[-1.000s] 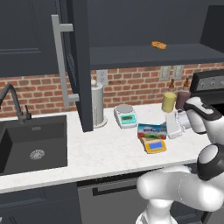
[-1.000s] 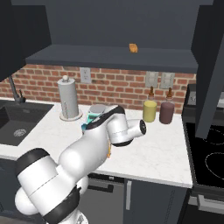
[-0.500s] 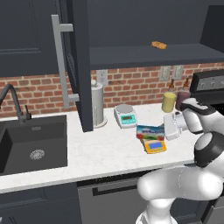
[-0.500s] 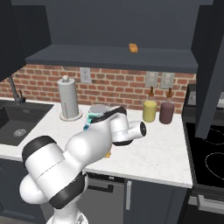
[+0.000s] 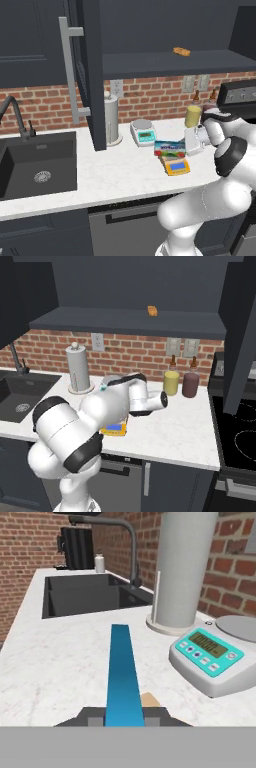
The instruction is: Pick the boxed food and place it on the digital scale for weighing, and close the cabinet.
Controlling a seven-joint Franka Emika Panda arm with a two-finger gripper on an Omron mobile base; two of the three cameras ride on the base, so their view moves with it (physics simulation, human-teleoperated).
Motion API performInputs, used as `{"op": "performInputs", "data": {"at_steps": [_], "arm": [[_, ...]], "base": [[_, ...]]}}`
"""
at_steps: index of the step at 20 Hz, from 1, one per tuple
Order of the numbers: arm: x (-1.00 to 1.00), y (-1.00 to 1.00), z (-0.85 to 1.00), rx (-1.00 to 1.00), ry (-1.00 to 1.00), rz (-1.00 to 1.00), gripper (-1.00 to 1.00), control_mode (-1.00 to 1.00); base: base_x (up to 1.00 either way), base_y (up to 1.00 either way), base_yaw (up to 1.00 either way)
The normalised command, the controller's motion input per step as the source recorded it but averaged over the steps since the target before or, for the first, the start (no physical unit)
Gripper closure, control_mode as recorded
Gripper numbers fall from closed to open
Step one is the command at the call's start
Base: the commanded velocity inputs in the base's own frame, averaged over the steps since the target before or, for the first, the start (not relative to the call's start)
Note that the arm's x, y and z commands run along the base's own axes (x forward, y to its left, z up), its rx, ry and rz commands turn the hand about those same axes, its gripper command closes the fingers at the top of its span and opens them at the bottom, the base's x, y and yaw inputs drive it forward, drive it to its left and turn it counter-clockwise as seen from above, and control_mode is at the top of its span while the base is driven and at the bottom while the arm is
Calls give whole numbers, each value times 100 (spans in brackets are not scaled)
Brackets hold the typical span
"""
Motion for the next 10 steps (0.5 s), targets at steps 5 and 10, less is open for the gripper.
{"op": "performInputs", "data": {"at_steps": [5,10], "arm": [[26,-7,-10,0,0,0,100,-100],[11,-1,-23,0,0,0,100,-100]], "base": [[0,0,0],[0,0,0]]}}
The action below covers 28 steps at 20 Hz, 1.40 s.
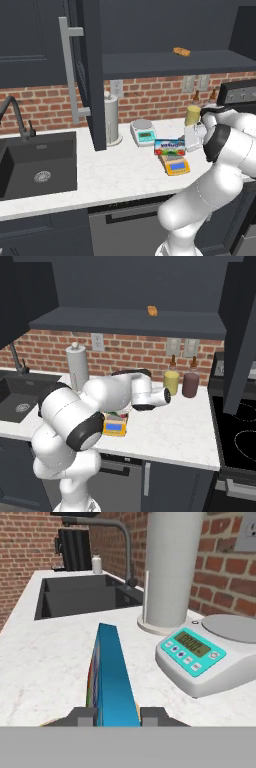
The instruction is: Pick the boxed food and place it on the digital scale for weighing, and close the cabinet.
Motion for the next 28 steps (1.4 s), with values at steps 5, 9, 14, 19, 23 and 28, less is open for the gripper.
{"op": "performInputs", "data": {"at_steps": [5,9,14,19,23,28], "arm": [[1,0,-27,0,0,0,100,-100],[0,0,-27,0,0,0,100,-100],[0,0,-16,0,0,0,100,-100],[0,0,-9,0,-1,0,100,-100],[-3,0,-7,0,-1,0,100,-100],[-2,0,-8,0,-2,0,100,-100]], "base": [[0,0,0],[0,0,0],[0,0,0],[0,0,0],[0,0,0],[0,0,0]]}}
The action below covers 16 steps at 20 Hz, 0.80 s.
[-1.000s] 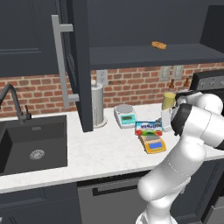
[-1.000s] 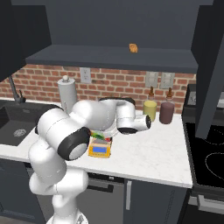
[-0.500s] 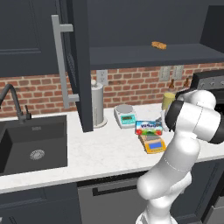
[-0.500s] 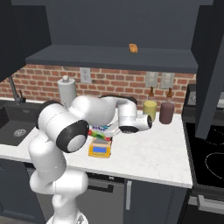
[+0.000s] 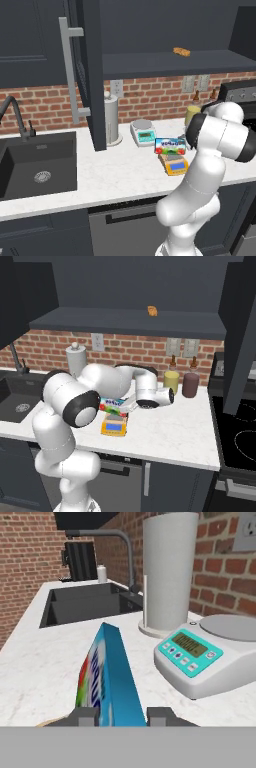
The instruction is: Pick the boxed food and place it on the digital scale for weighing, and close the cabinet.
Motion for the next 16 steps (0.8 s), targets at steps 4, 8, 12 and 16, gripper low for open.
{"op": "performInputs", "data": {"at_steps": [4,8,12,16], "arm": [[-9,0,-6,0,-4,0,100,-100],[-16,0,-6,0,-6,0,100,-100],[-31,0,-3,0,-14,0,100,-100],[-17,7,-4,0,-12,0,100,-100]], "base": [[0,0,0],[0,0,0],[0,0,0],[0,0,0]]}}
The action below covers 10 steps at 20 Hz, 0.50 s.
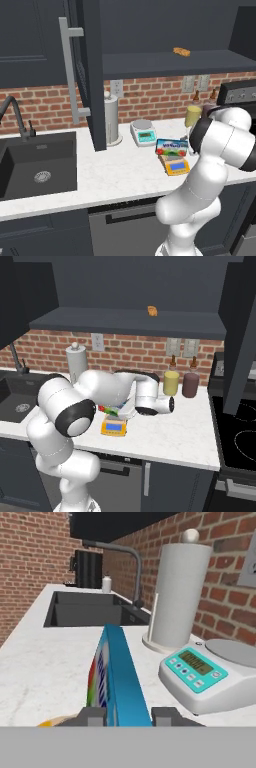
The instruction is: Pick the boxed food and place it on the digital scale for weighing, and close the cabinet.
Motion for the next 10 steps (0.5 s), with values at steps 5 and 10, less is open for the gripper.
{"op": "performInputs", "data": {"at_steps": [5,10], "arm": [[0,2,-3,0,-1,0,100,-100],[0,0,0,0,0,0,100,-100]], "base": [[0,0,0],[0,0,0]]}}
